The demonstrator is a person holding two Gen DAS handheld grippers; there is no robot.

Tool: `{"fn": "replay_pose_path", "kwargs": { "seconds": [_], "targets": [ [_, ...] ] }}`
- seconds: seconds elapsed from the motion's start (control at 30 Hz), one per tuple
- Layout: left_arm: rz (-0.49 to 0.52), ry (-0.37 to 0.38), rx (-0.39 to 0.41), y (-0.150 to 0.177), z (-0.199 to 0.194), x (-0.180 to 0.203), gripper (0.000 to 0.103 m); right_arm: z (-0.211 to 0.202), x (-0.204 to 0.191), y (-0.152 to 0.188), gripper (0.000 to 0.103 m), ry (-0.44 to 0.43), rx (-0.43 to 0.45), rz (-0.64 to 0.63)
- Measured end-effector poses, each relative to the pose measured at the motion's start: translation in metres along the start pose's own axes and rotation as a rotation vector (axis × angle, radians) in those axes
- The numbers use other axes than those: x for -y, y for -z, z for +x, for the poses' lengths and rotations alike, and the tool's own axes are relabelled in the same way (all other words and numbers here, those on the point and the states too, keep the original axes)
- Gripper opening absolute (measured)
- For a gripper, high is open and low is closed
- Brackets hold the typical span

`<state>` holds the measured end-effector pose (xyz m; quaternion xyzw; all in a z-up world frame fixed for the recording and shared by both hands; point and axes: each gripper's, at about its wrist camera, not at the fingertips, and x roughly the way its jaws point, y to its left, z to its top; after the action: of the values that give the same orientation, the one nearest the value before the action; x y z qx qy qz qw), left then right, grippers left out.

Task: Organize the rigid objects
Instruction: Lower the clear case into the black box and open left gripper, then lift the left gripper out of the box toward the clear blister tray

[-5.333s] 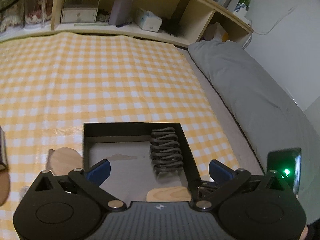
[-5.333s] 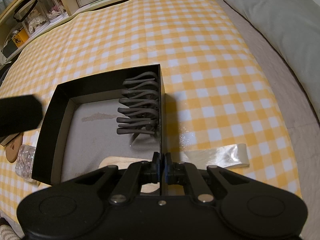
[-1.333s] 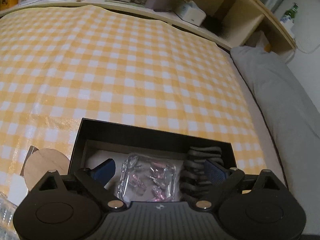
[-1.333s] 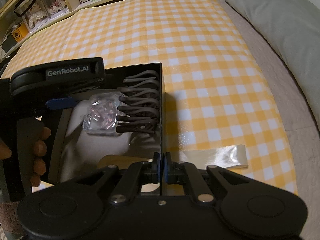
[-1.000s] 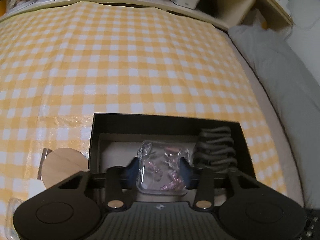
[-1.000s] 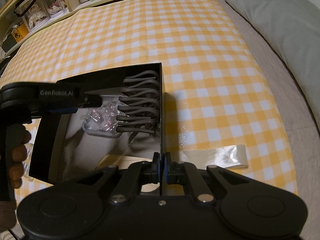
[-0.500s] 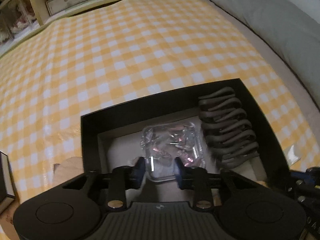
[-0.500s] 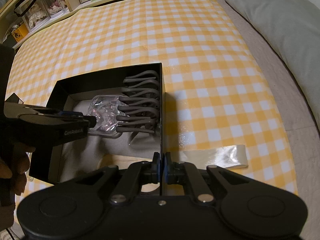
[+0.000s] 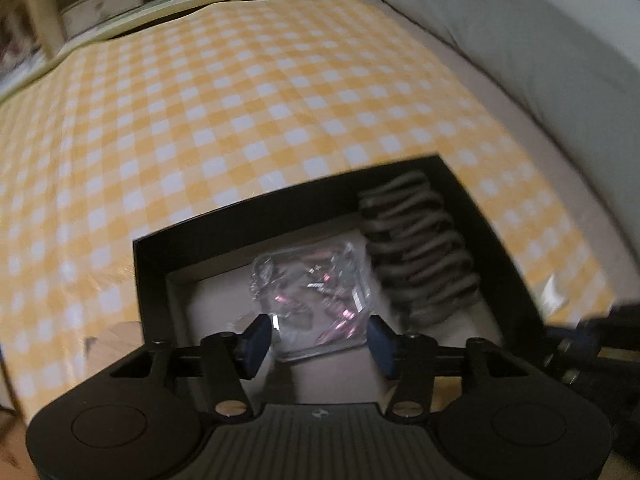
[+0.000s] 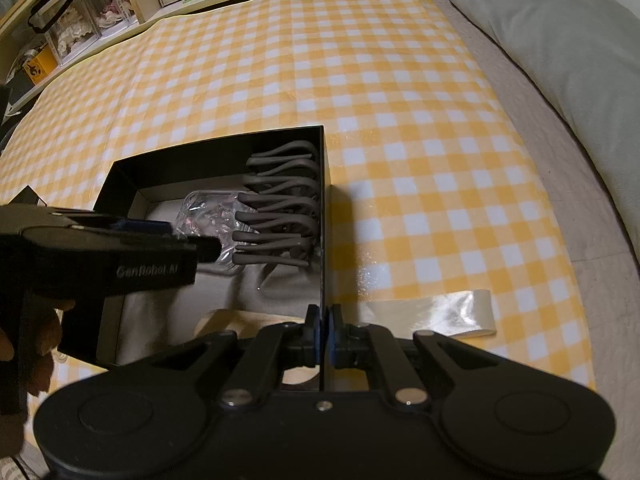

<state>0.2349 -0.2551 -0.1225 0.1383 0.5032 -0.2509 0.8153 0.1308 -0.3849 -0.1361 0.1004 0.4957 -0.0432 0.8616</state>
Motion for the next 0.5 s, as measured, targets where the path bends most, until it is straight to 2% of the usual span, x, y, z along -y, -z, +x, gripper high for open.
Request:
{"fn": "replay_pose_path", "kwargs": {
  "seconds": [0.13,0.23,0.33,0.5],
  "targets": [
    [0.127,-0.01,-0.056,0.001,0.007,0.007,0.066,0.0,0.0,0.0,0.005,-0.001,0.0,0.0],
    [0.205,-0.026,-0.075,0.003,0.015,0.015,0.066,0.0,0.0,0.0,0.005,0.0,0.0,0.0],
    [0.212,-0.023,-0.077,0.005,0.021,0.016,0.066,0.0,0.0,0.0,0.005,0.0,0.0,-0.001],
    [0.139,0.016,-0.018,0.011,0.016,0.003,0.06,-0.001,0.0,0.0,0.005,0.001,0.0,-0.003]
  ]
}}
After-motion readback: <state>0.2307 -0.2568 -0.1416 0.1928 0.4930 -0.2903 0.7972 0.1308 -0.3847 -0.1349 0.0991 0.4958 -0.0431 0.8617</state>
